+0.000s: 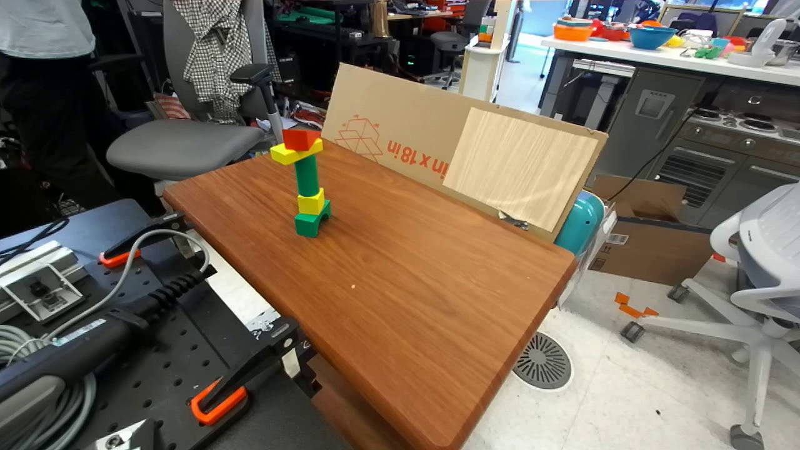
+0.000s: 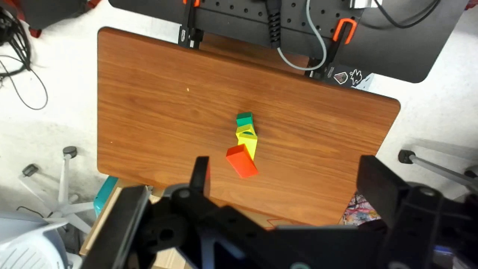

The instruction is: Remove the orange block from the top of the stack and put it on the table

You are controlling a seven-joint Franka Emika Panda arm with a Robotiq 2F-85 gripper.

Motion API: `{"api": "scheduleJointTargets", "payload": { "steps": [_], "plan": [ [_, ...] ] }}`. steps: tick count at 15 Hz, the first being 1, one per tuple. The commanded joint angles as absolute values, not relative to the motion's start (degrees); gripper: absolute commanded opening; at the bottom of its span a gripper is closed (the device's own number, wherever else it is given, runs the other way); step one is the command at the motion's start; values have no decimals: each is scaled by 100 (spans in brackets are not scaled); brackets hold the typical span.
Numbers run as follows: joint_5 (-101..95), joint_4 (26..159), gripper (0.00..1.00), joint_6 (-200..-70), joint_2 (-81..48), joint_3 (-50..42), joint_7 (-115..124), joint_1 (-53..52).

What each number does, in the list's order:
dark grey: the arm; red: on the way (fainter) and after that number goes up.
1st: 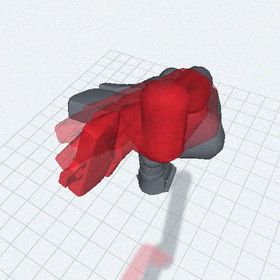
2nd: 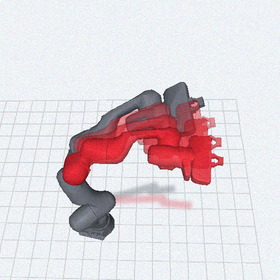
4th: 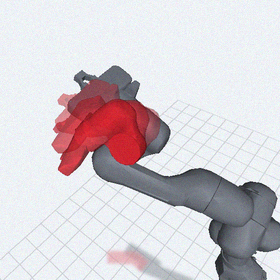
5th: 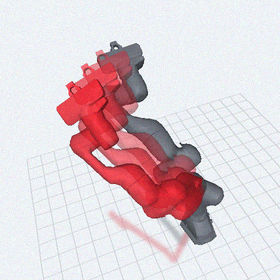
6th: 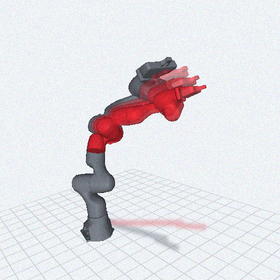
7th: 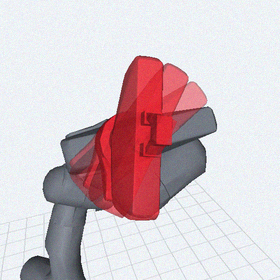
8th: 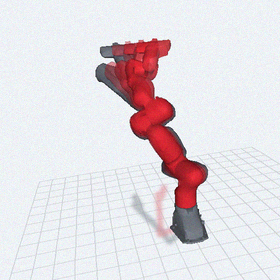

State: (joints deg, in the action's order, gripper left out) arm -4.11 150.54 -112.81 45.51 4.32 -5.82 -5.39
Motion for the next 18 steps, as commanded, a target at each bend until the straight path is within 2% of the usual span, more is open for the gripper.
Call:
{"api": "scheduleJointTargets", "payload": {
  "steps": [1,9,18],
  "plan": [
    [-526,15150,100,-12290,3688,-58,-1359,-601],
    [-219,14916,100,-13751,1746,-640,-2756,-630],
    [449,13894,100,-13753,-55,-451,-3420,-427]
  ]
}}
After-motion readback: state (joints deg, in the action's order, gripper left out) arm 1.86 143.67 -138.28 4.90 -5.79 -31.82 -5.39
